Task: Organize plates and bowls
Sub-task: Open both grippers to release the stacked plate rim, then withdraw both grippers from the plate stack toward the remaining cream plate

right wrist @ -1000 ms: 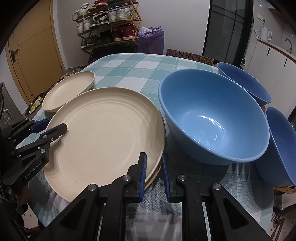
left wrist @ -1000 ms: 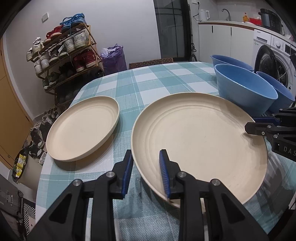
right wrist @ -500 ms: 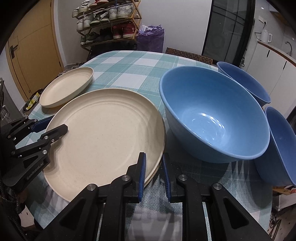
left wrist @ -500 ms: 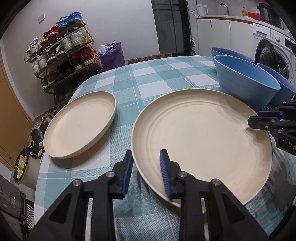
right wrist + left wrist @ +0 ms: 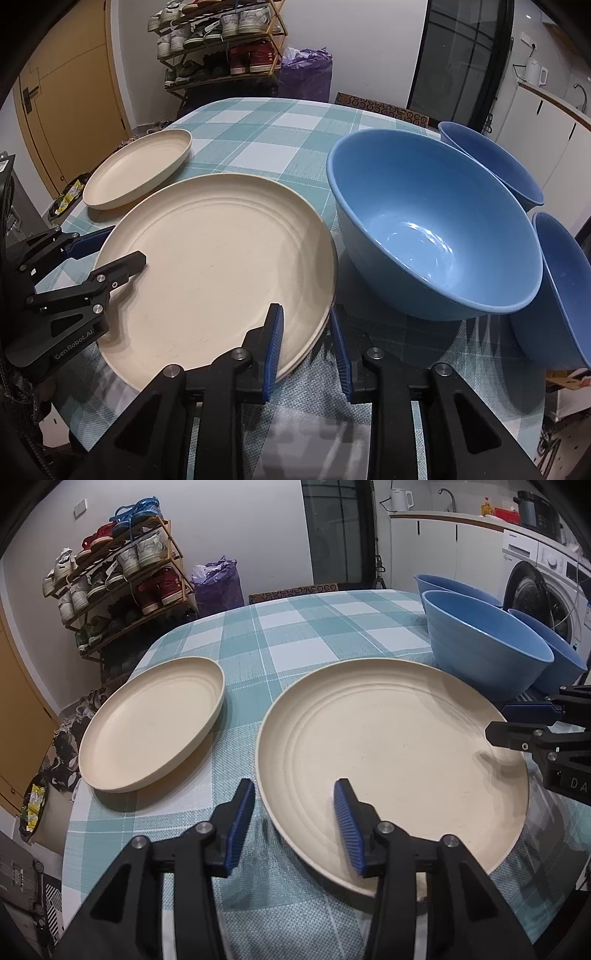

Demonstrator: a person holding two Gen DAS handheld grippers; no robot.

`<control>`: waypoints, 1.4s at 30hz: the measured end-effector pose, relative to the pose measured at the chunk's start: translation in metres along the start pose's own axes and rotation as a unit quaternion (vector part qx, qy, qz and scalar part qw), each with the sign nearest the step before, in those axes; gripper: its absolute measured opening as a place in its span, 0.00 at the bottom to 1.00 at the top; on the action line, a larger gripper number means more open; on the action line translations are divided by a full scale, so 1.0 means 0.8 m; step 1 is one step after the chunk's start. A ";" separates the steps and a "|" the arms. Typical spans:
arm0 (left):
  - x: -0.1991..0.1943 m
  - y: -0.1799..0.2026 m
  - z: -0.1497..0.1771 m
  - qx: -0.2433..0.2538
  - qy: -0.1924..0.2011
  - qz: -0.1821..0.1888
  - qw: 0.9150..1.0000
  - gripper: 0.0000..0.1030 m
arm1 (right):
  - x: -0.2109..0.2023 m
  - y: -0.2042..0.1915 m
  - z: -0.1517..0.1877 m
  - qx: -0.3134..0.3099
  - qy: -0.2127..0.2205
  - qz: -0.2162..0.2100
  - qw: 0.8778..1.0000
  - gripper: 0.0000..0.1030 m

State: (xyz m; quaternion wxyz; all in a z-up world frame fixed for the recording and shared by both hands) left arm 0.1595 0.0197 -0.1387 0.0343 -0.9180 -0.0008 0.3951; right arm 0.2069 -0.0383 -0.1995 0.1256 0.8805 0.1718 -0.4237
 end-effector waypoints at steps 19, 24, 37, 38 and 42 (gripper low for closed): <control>-0.052 -0.049 -0.028 -0.076 0.056 0.009 0.995 0.97 | -0.047 -0.025 -0.031 -0.003 0.064 -0.029 0.998 0.99; -0.059 -0.079 -0.033 -0.104 0.062 -0.001 0.993 0.99 | -0.057 -0.034 -0.048 -0.012 0.081 -0.029 0.996 0.99; -0.066 -0.149 -0.036 -0.174 0.073 -0.042 0.981 0.99 | -0.069 -0.064 -0.093 -0.033 0.099 -0.050 0.993 0.99; -0.067 -0.151 -0.037 -0.175 0.075 -0.043 0.981 0.99 | -0.070 -0.066 -0.098 -0.034 0.102 -0.051 0.993 0.99; -0.070 -0.159 -0.043 -0.174 0.079 -0.052 0.980 0.99 | -0.075 -0.073 -0.123 -0.041 0.112 -0.047 0.992 0.99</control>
Point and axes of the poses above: each gripper's, at about its wrist camera, not at the fingertips, and x roughly the way its jaws point, y to its right, z to its underside, the point moved 9 cm from there along x, roughly the way its jaws point, and after that the axes turned 2 degrees about -x, right-handed, at the moved point
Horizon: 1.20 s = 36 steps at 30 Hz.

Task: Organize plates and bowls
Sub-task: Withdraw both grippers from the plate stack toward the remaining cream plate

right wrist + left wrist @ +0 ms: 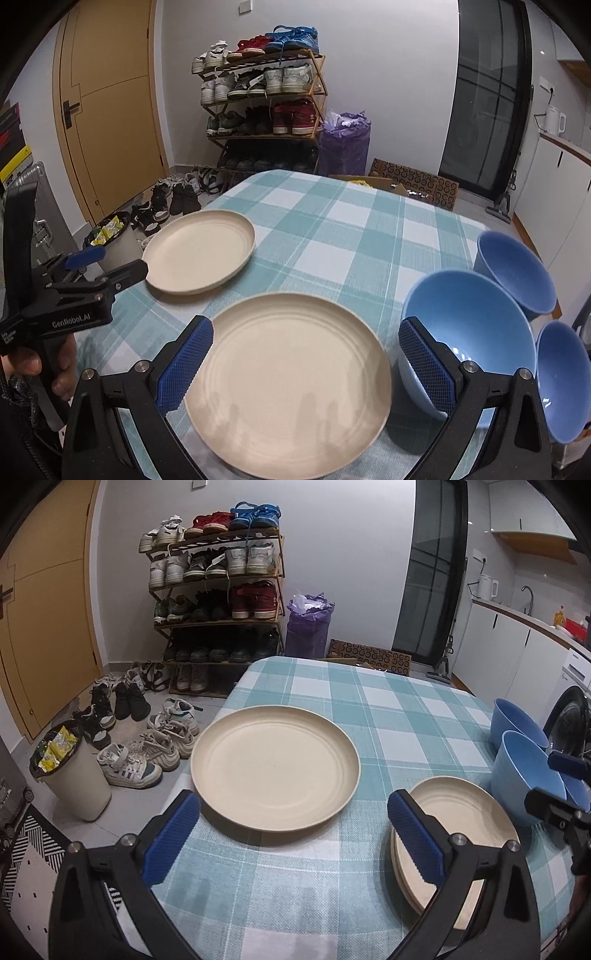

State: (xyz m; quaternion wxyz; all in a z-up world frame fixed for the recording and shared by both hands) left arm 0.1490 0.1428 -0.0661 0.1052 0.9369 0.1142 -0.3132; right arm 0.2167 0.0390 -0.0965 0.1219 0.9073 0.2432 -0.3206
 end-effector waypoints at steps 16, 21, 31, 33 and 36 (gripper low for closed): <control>0.013 -0.031 -0.037 -0.006 0.015 -0.032 0.999 0.99 | 0.021 -0.011 -0.069 0.022 0.005 -0.023 0.999 0.99; 0.019 -0.048 -0.039 -0.020 0.015 -0.040 0.999 0.99 | 0.032 -0.016 -0.078 0.017 0.004 -0.021 1.000 0.99; 0.040 -0.071 -0.025 -0.034 -0.004 -0.047 0.998 0.99 | 0.063 -0.025 -0.085 0.010 -0.012 -0.022 1.000 0.99; 0.045 -0.077 -0.022 -0.038 -0.007 -0.050 0.998 0.99 | 0.071 -0.027 -0.086 0.011 -0.017 -0.024 1.000 0.99; 0.054 -0.088 -0.018 -0.050 -0.014 -0.060 0.997 0.99 | 0.082 -0.034 -0.086 0.009 -0.025 -0.028 0.999 0.99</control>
Point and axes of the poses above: each gripper's, at about its wrist camera, not at the fingertips, and x roughly the way its jaws point, y to its right, z to its underside, the point moved 9 cm from there along x, roughly the way its jaws point, and after that the axes turned 2 degrees about -x, right-handed, at the moved point
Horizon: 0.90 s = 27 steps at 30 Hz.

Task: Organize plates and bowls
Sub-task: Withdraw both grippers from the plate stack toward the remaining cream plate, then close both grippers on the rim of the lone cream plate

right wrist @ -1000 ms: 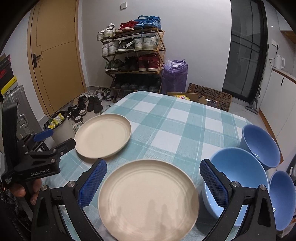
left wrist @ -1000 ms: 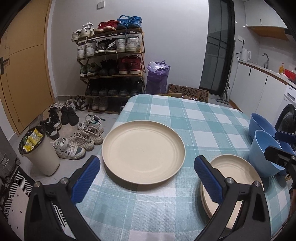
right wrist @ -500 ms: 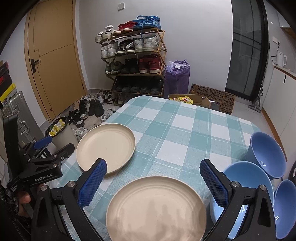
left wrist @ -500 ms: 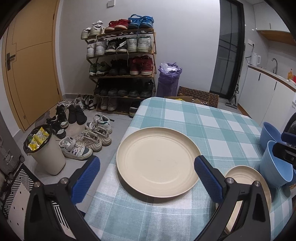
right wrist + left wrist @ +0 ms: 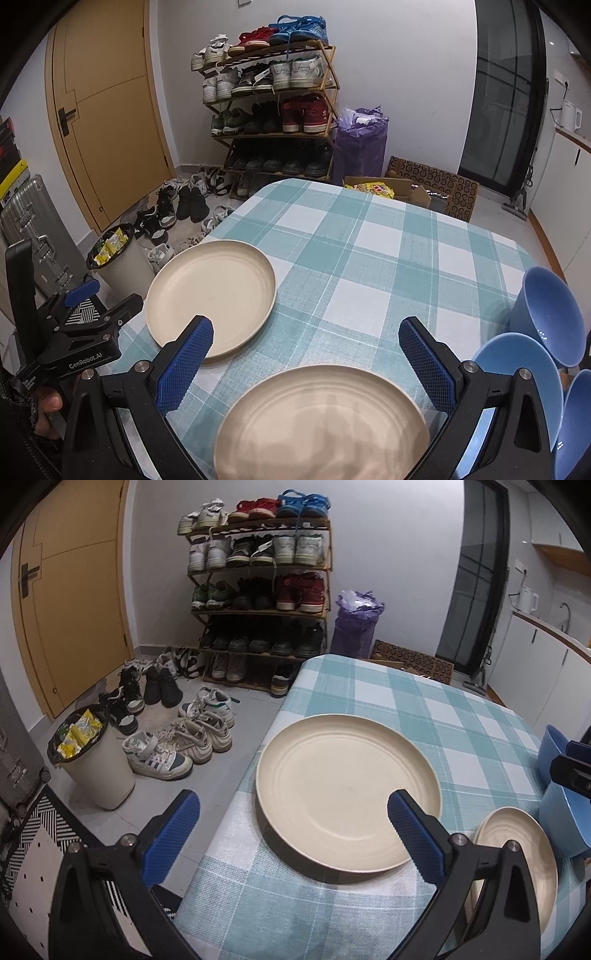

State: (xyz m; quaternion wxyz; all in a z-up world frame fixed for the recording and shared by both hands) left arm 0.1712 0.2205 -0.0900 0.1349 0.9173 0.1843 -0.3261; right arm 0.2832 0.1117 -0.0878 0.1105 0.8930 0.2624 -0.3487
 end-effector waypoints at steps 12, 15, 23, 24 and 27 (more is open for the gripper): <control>0.028 -0.025 0.015 -0.026 -0.023 -0.005 0.999 0.99 | 0.054 -0.037 0.003 -0.007 -0.033 -0.028 0.999 0.99; 0.034 -0.030 0.018 -0.036 -0.030 -0.003 0.999 0.99 | 0.072 -0.045 0.007 -0.014 -0.043 -0.026 0.999 0.99; 0.046 -0.042 0.023 -0.038 -0.036 -0.015 0.999 0.98 | 0.113 -0.055 0.013 -0.026 -0.065 -0.024 0.997 0.99; 0.047 -0.044 0.024 -0.038 -0.037 -0.017 0.998 0.98 | 0.118 -0.055 0.014 -0.026 -0.070 -0.022 0.997 0.99; 0.051 -0.049 0.025 -0.046 -0.044 -0.018 0.998 0.96 | 0.129 -0.057 0.015 -0.025 -0.076 -0.026 0.996 0.99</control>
Point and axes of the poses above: each gripper's, at about its wrist camera, not at the fingertips, and x roughly the way its jaws point, y to its right, z to its underside, the point moved 9 cm from there along x, roughly the way its jaws point, and after that the axes turned 2 degrees about -x, right-handed, at the moved point
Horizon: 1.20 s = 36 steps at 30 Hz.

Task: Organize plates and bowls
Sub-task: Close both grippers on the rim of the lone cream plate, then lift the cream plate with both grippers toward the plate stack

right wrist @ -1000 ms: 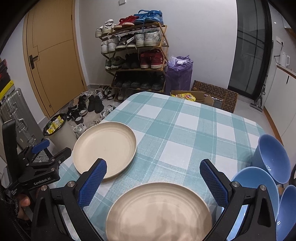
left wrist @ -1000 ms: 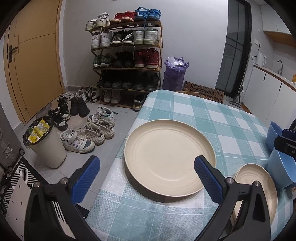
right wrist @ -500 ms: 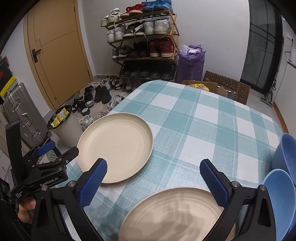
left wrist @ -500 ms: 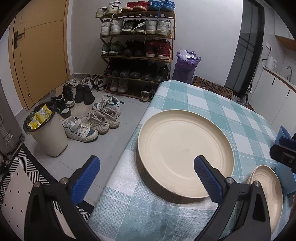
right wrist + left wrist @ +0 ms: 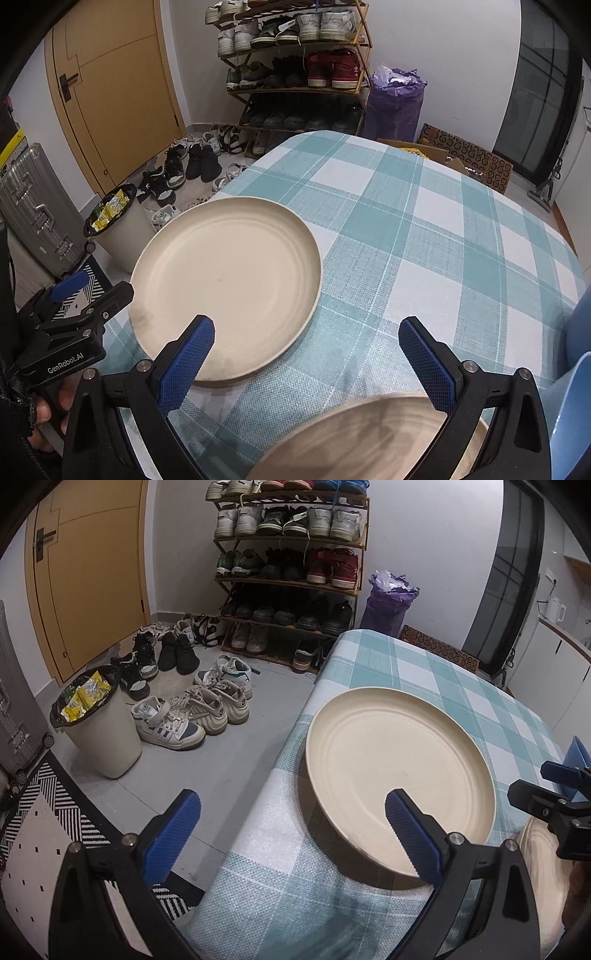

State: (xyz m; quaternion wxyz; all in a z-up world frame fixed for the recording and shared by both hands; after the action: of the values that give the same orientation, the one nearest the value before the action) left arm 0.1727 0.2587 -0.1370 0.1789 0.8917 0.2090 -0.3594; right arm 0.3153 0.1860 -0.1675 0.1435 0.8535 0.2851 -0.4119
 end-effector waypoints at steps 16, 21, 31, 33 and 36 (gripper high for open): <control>0.009 0.007 0.010 0.001 -0.021 0.033 0.999 0.58 | 0.051 -0.006 0.005 0.009 -0.043 -0.025 0.999 0.66; 0.011 0.009 0.011 0.001 -0.027 0.042 0.999 0.49 | 0.064 -0.008 0.008 0.005 -0.055 -0.024 0.998 0.46; 0.013 0.019 0.016 0.012 -0.031 0.056 0.998 0.27 | 0.071 -0.009 0.009 0.002 -0.059 -0.016 0.998 0.32; 0.013 0.021 0.016 0.015 -0.029 0.057 0.998 0.23 | 0.072 -0.007 0.009 0.002 -0.061 -0.013 0.998 0.31; 0.013 0.022 0.016 0.018 -0.028 0.059 0.998 0.21 | 0.074 -0.006 0.011 0.002 -0.062 -0.011 0.998 0.27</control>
State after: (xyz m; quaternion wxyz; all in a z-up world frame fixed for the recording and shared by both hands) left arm 0.1809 0.2404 -0.1498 0.1899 0.8953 0.1443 -0.3763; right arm 0.3366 0.2078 -0.2194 0.1544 0.8235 0.2846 -0.4658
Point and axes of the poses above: each gripper's, at about its wrist camera, not at the fingertips, and x roughly the way its jaws point, y to its right, z to its underside, the point moved 9 cm from there along x, roughly the way its jaws point, and after that the axes turned 2 degrees about -x, right-handed, at the moved point
